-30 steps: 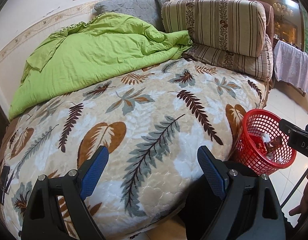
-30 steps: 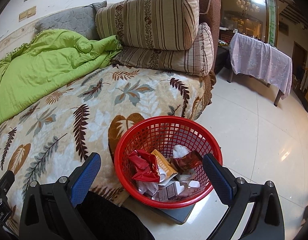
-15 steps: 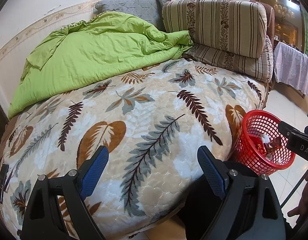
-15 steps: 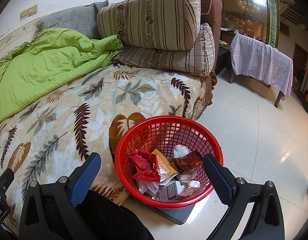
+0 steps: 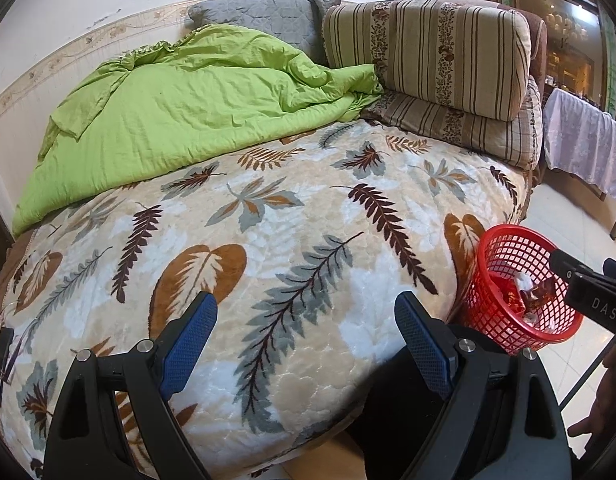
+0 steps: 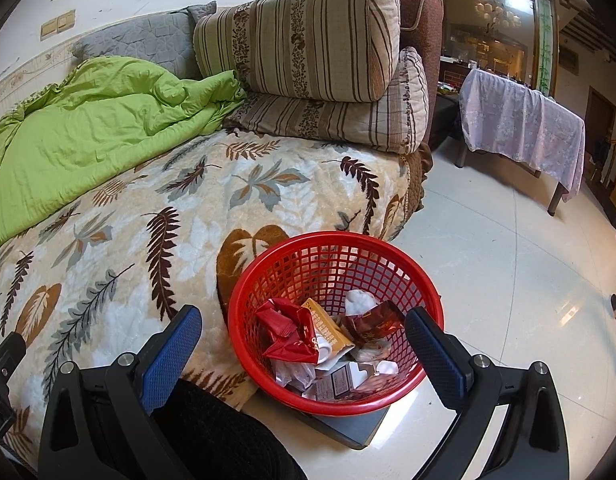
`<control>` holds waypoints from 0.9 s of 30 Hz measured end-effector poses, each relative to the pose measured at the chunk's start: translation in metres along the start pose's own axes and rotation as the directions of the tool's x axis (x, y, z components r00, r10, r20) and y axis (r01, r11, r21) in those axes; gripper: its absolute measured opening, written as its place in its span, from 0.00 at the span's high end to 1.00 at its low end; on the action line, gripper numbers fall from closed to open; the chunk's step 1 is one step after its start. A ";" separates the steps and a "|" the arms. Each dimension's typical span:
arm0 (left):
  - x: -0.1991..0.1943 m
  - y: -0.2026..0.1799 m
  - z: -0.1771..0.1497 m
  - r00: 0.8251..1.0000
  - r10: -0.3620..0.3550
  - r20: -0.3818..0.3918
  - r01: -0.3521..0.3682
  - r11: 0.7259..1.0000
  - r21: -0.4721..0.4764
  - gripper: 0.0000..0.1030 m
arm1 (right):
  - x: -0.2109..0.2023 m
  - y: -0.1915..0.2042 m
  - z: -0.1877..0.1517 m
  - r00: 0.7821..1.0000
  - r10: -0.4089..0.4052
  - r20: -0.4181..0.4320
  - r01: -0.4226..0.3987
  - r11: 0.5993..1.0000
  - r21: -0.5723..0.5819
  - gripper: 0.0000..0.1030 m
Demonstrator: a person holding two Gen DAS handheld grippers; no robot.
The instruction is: Collect trash
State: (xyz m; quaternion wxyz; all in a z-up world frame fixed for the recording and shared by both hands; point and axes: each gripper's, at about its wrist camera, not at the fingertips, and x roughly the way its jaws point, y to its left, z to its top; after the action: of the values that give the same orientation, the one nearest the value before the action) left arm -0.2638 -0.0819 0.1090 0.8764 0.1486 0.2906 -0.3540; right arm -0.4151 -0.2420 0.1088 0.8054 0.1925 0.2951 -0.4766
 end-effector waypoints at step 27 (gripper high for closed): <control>-0.041 -0.039 0.007 0.996 -0.064 0.054 0.061 0.996 0.058 0.13 | -0.022 -0.028 -0.003 0.999 0.022 0.049 -0.025 0.998 0.055 0.00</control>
State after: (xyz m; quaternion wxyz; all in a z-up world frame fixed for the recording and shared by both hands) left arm -0.3119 -0.0907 0.1379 0.8682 0.1538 0.2605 -0.3934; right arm -0.4493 -0.2388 0.1203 0.8121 0.2069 0.2599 -0.4798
